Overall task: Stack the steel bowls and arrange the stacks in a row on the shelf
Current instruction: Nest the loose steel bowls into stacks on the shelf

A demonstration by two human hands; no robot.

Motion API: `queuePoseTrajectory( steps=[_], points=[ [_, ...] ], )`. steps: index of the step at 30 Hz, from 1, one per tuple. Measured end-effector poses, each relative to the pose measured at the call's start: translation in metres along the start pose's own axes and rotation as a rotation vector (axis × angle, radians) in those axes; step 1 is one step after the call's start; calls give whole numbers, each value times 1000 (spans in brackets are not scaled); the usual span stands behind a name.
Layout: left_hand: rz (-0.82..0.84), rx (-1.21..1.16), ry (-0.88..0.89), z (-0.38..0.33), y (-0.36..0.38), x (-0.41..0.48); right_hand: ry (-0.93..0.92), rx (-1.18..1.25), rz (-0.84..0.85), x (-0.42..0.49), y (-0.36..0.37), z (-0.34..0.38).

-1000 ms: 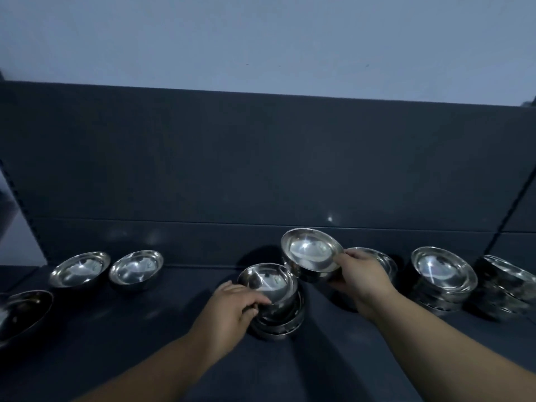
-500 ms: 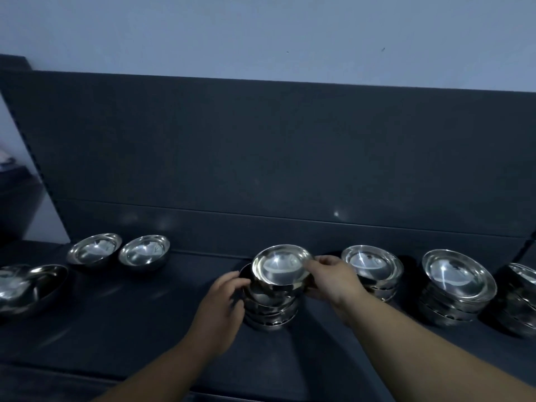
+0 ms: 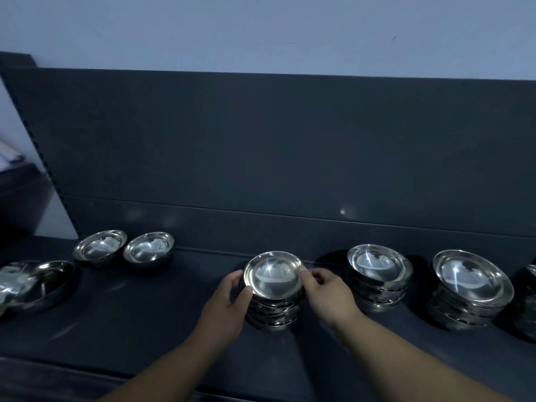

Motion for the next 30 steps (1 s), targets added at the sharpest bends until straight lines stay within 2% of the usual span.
queuePoseTrajectory(
  steps=[5, 11, 16, 18, 22, 25, 30],
  points=[
    [138, -200, -107, -3, 17, -1, 199, 234, 137, -17, 15, -8],
    [219, -285, -82, -13, 32, 12, 114, 379, 108, -5, 11, -19],
    [313, -145, -30, -14, 38, 25, 137, 515, 108, -6, 3, -24],
    [324, -65, -26, -10, 37, 25, 139, 390, 99, -13, -4, -29],
    [287, 184, -54, 1, 29, 10, 118, -110, 122, -32, -8, -49],
    [263, 442, -86, 18, 18, -5, 72, -290, 209, -37, 1, -56],
    [189, 591, -93, 47, -15, -16, -17, -495, 321, -48, 31, -44]
  ],
)
Point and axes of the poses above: each hand's wrist, its own x-axis towards the middle knuckle, its own y-axis out of the palm, z = x × y, the point moved 6 cm from there along x, towards the middle knuckle, and after that the axes turned 15 degrees about x, right-handed, at the moved point
